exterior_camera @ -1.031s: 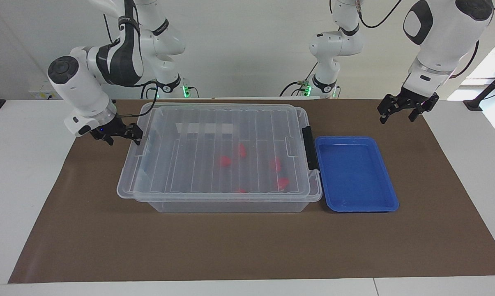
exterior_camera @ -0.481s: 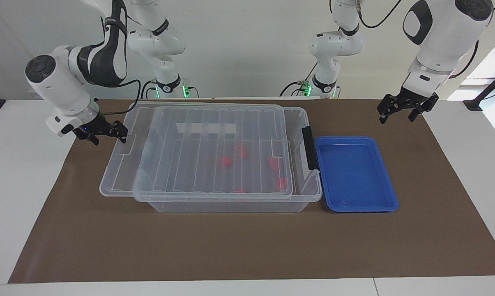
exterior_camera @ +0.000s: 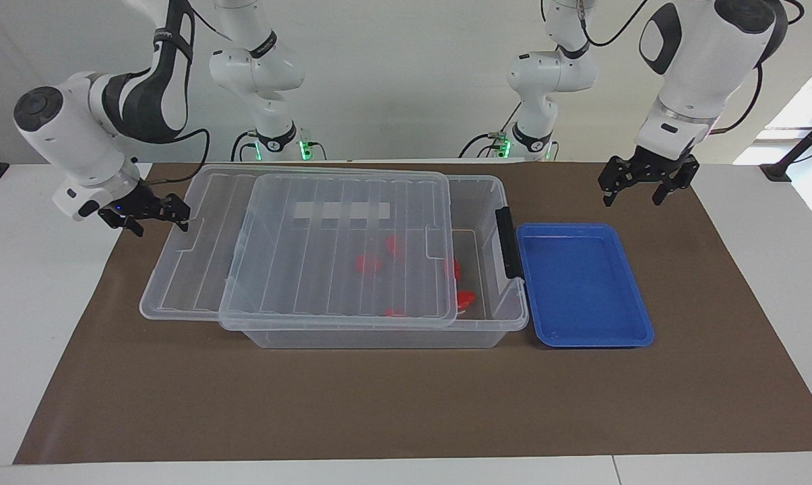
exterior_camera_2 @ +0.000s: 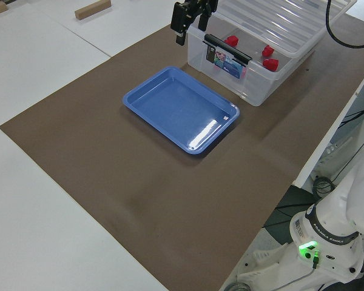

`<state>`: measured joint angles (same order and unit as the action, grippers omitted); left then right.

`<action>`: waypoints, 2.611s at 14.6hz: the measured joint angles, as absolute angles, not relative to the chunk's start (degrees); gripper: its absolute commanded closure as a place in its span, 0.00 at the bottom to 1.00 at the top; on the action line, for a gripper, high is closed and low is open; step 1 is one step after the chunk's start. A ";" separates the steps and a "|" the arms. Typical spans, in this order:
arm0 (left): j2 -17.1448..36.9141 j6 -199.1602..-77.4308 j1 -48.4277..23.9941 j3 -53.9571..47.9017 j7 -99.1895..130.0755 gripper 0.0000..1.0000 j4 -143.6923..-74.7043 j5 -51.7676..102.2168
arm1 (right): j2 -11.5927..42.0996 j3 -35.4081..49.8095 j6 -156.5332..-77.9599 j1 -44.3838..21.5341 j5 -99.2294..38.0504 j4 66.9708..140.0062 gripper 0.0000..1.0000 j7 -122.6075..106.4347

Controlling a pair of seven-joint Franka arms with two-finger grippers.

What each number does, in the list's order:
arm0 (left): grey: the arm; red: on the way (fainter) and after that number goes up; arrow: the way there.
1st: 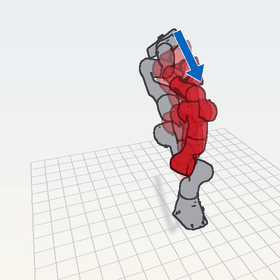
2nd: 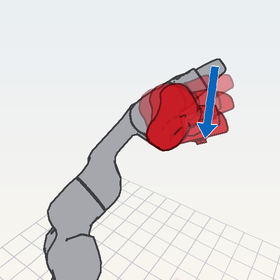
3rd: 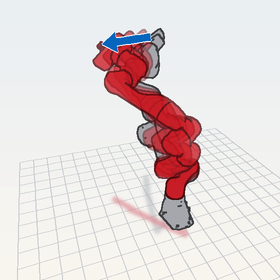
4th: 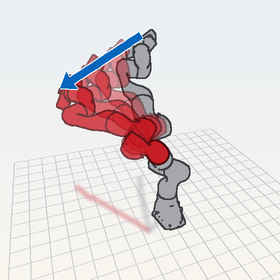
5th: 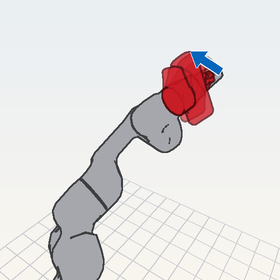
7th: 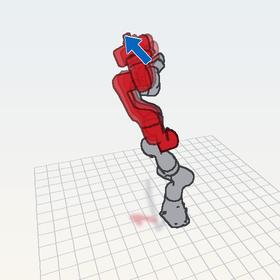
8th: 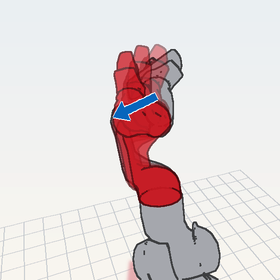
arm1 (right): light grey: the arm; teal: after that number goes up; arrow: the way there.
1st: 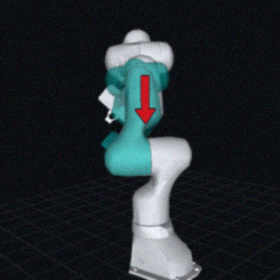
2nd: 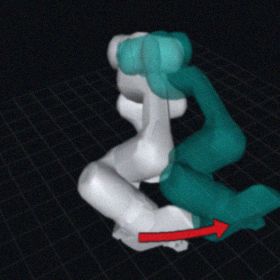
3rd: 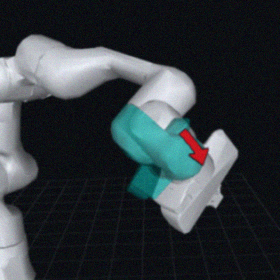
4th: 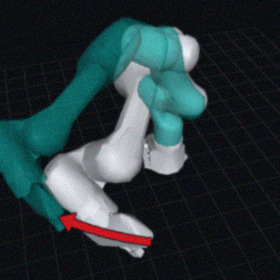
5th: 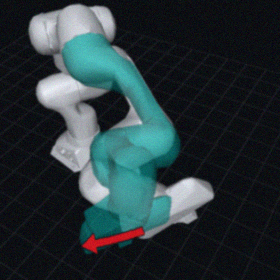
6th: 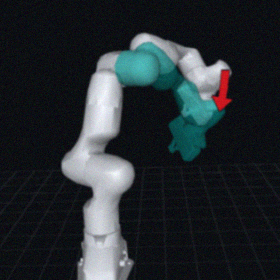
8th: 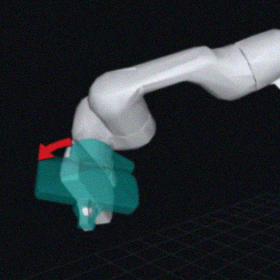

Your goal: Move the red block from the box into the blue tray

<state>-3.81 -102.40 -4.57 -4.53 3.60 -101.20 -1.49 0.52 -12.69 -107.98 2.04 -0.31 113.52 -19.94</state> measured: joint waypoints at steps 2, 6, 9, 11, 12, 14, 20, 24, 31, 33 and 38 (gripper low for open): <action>-3.82 -104.59 -8.21 -4.65 7.83 0.00 -102.55 -1.39 | 0.52 -13.69 -108.62 2.09 0.09 113.52 0.00 -21.34; -3.52 -112.11 -17.17 -4.93 20.25 0.00 -107.81 -1.36 | 0.53 -16.34 -109.47 2.12 0.71 113.52 0.00 -25.69; -0.88 -116.74 -22.49 -4.99 30.66 0.00 -110.09 -1.36 | 0.55 -18.27 -110.49 2.12 0.71 113.53 0.00 -29.18; 1.05 -118.77 -24.17 -4.97 35.29 0.00 -110.12 -1.36 | 0.62 -19.10 -110.74 2.13 0.73 113.55 0.00 -30.72; 1.85 -119.42 -24.94 -4.95 37.59 0.00 -110.12 -1.36 | 0.64 -19.48 -110.80 2.13 0.73 113.55 0.00 -31.34; 3.20 -120.32 -26.32 -4.96 42.71 0.00 -110.13 -1.36 | 0.64 -20.06 -110.88 2.13 0.74 113.55 0.00 -32.33; 8.04 -125.32 -29.95 -4.97 54.16 0.00 -110.17 -1.36 | 0.65 -20.48 -110.90 2.13 0.76 113.58 0.00 -32.90; 10.39 -126.80 -31.02 -4.94 57.32 0.00 -110.21 -1.36 | 0.66 -20.49 -110.90 2.13 0.81 113.47 0.00 -33.00; 13.21 -130.93 -31.98 -4.94 58.86 0.00 -113.12 -1.36 | 3.60 -17.20 -100.61 1.78 0.95 102.39 0.00 -28.30; 13.78 -133.81 -32.32 -4.93 59.21 0.00 -114.79 -1.36 | 5.39 -14.67 -95.07 1.65 0.90 96.48 0.00 -23.60; 15.20 -136.93 -33.57 -4.93 59.39 0.59 -117.74 -1.36 | 6.93 -8.55 -87.90 -0.25 0.83 88.45 0.00 -6.29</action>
